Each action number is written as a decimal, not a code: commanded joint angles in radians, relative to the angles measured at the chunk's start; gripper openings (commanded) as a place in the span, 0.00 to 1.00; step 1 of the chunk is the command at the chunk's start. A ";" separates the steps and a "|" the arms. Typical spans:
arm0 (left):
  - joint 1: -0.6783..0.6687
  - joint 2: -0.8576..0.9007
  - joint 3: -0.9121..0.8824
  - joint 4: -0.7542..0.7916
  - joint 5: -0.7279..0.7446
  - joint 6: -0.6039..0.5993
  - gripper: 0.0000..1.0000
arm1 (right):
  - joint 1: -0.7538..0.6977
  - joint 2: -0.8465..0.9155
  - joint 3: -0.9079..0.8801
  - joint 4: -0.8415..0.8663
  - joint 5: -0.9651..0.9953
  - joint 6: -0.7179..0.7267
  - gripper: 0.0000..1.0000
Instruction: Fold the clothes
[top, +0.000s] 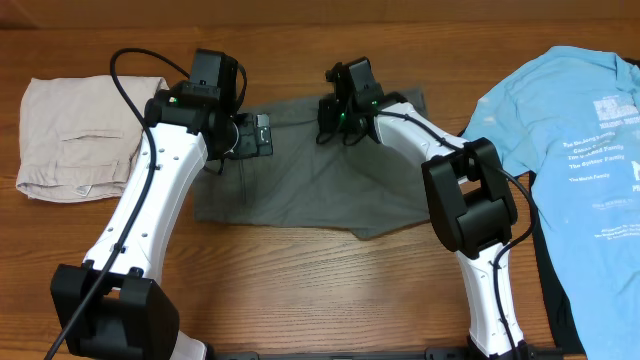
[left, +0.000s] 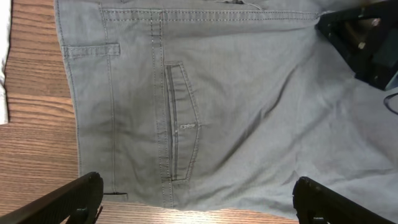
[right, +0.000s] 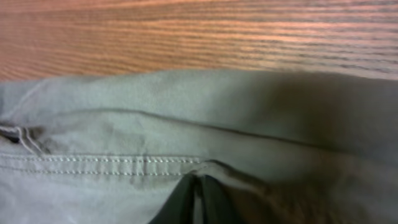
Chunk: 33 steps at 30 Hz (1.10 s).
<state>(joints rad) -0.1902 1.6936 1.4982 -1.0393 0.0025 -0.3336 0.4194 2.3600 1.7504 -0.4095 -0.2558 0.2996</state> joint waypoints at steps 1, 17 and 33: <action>0.001 0.006 0.002 0.004 -0.014 0.005 1.00 | -0.030 -0.029 0.106 -0.068 0.009 -0.016 0.14; 0.001 0.006 0.002 0.004 -0.014 0.005 1.00 | -0.167 -0.059 0.134 -0.441 0.071 -0.015 0.04; 0.001 0.006 0.002 0.004 -0.014 0.005 1.00 | -0.167 -0.063 -0.010 -0.171 0.122 -0.016 0.04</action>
<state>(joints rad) -0.1902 1.6936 1.4982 -1.0393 0.0025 -0.3336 0.2493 2.3245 1.7496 -0.5835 -0.1417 0.2871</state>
